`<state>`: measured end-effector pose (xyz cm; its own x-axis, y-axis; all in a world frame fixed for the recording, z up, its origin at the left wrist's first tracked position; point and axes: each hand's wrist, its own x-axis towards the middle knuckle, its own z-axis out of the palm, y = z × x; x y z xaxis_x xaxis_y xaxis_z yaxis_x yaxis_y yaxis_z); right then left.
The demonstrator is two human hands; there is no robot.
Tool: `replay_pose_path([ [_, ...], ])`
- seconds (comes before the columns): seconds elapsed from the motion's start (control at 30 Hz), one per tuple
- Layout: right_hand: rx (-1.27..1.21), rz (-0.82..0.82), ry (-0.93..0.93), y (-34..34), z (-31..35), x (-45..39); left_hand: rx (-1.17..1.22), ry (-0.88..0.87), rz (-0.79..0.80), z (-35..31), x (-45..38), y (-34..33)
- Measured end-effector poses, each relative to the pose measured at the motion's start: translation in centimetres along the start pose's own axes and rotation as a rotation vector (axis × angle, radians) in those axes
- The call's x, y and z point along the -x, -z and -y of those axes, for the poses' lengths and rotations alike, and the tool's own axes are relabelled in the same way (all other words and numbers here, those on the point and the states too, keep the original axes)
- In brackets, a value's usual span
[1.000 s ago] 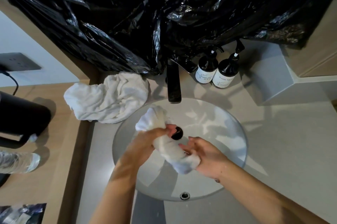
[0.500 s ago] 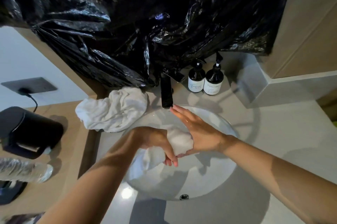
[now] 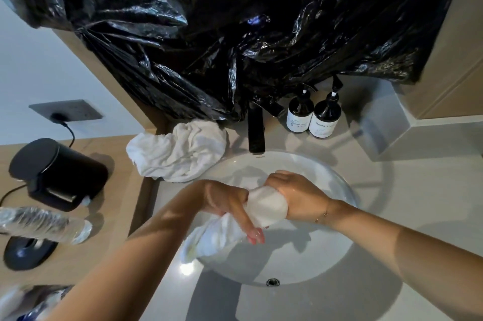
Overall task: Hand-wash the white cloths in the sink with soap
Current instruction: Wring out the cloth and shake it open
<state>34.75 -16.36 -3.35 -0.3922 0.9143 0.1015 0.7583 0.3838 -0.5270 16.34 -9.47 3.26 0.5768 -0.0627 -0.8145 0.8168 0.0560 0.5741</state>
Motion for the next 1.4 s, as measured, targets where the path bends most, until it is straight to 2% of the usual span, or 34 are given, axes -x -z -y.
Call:
replay_pose_path([
  [0.1,0.083,-0.107,0.096,1.2,0.1,-0.1,-0.011,-0.042,0.134,1.4,0.2,0.4],
  [0.17,0.136,-0.127,0.093,2.0,-0.3,0.0,-0.039,-0.058,0.039,2.1,-0.2,0.2],
  [0.23,0.177,-0.084,0.049,2.2,-1.2,0.1,-0.065,-0.085,-0.181,2.5,-0.9,-0.6],
  [0.3,0.166,0.036,-0.044,2.3,-1.5,0.2,-0.199,-0.094,-0.458,3.1,-1.9,-1.1],
  [0.4,0.12,0.228,-0.347,1.7,-0.5,-0.2,-0.597,-0.137,-0.972,4.2,-3.6,-1.2],
  [0.47,-0.121,0.323,-0.566,0.2,0.2,-0.1,-0.88,-0.222,-1.227,5.4,-5.3,-0.2],
  [0.57,-0.446,0.435,-0.707,-2.5,0.4,0.1,-1.021,-0.232,-1.219,7.0,-7.4,0.3],
  [0.73,-0.975,0.506,-1.059,-5.6,1.0,-0.2,-0.979,-0.194,-1.195,10.0,-10.4,0.2],
  [0.8,-1.194,0.556,-1.142,-7.0,0.8,-0.1,-0.968,-0.252,-1.229,10.8,-10.6,0.6],
  [0.87,-1.344,0.572,-1.165,-7.5,0.8,-0.4,-0.952,-0.331,-1.252,11.4,-10.8,1.2],
  [1.0,-1.511,0.542,-1.113,-7.3,0.6,-0.7,-0.928,-0.322,-1.256,12.3,-11.8,2.2],
  [1.1,-1.475,0.529,-1.165,-8.2,-0.6,-1.0,-0.904,-0.328,-1.239,12.6,-12.3,2.4],
  [1.13,-1.414,0.617,-1.179,-8.3,-0.9,-1.5,-0.884,-0.346,-1.248,12.3,-12.2,2.3],
  [1.17,-1.334,0.788,-1.146,-7.8,-0.9,-2.4,-0.858,-0.362,-1.274,11.8,-11.9,2.2],
  [1.23,-1.055,1.122,-0.99,-6.7,-1.2,-3.1,-0.778,-0.406,-1.335,10.6,-11.2,1.9],
  [1.27,-0.995,1.079,-1.034,-5.6,-0.8,-3.0,-0.746,-0.423,-1.369,10.3,-10.9,1.8],
  [1.3,-0.911,0.822,-1.076,-5.0,-1.2,-2.9,-0.728,-0.441,-1.379,10.3,-10.5,1.7],
  [1.33,-0.758,0.626,-1.017,-3.9,-0.8,-2.7,-0.73,-0.473,-1.336,10.6,-10.1,1.5],
  [1.37,-0.606,0.57,-0.917,-2.8,-0.2,-2.5,-0.739,-0.5,-1.24,10.8,-9.4,1.3],
  [1.4,-0.436,0.604,-0.825,-1.6,0.5,-1.8,-0.751,-0.516,-1.116,10.9,-8.4,1.3],
])
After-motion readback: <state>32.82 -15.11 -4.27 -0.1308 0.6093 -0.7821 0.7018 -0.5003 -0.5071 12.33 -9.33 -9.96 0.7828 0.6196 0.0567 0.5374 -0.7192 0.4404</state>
